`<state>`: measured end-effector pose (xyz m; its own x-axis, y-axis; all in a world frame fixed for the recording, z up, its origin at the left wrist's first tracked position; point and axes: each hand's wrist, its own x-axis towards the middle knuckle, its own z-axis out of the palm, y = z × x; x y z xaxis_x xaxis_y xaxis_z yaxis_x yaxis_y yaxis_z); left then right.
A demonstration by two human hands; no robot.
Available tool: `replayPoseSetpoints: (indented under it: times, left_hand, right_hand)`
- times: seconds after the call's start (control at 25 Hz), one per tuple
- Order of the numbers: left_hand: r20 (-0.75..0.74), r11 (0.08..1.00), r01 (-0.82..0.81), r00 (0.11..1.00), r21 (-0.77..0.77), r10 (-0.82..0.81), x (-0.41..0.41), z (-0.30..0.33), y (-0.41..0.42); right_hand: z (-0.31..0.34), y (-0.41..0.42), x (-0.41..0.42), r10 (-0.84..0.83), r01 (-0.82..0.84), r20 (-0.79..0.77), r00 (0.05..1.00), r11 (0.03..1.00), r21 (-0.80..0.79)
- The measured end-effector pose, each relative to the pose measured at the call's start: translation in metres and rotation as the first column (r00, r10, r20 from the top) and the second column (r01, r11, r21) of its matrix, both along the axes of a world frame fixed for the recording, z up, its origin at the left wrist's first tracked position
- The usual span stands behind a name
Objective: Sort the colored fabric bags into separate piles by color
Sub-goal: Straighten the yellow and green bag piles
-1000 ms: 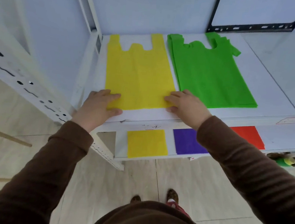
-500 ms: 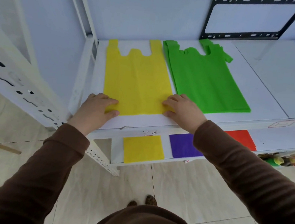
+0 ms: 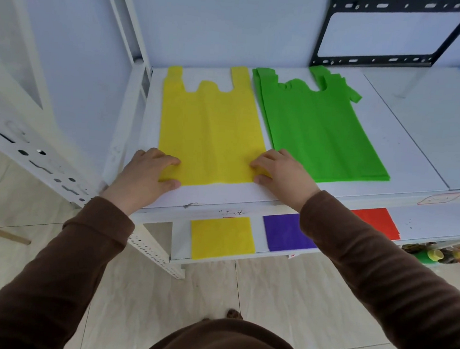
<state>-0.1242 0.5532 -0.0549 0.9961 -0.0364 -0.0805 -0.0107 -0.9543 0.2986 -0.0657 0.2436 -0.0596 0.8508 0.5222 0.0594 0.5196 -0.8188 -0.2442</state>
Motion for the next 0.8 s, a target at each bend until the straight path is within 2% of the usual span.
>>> replayPoseSetpoints:
  times: [0.08,0.16,0.32,0.52,0.64,0.8]
  left_hand:
    - [0.001,0.999,-0.006,1.000,0.044,0.006,-0.001,-0.001,-0.003]
    - [0.076,0.995,-0.003,0.997,0.097,-0.005,-0.005,-0.001,-0.010]
    - [0.323,0.994,0.108,0.942,-0.025,-0.094,-0.021,-0.001,-0.036]
    - [0.429,0.972,0.213,0.890,-0.097,-0.152,-0.063,-0.020,-0.086]
    - [0.479,0.973,0.186,0.872,-0.140,-0.098,-0.106,-0.042,-0.114]
    - [0.369,0.972,0.169,0.924,-0.165,-0.098,-0.147,-0.107,-0.137]
  right_hand:
    - [0.000,-0.001,-0.003,-0.006,0.006,0.013,1.000,1.000,-0.011]
    - [0.000,-0.003,-0.009,-0.019,0.018,0.085,0.996,1.000,0.007]
    - [0.001,-0.015,-0.038,-0.064,0.005,0.282,0.957,0.979,0.204]
    - [-0.018,-0.039,-0.080,0.030,-0.120,0.342,0.939,0.962,0.245]
    - [-0.046,-0.065,-0.101,0.114,-0.194,0.274,0.955,0.938,0.286]
    - [-0.117,-0.097,-0.115,0.161,-0.178,0.085,0.983,0.943,0.282]
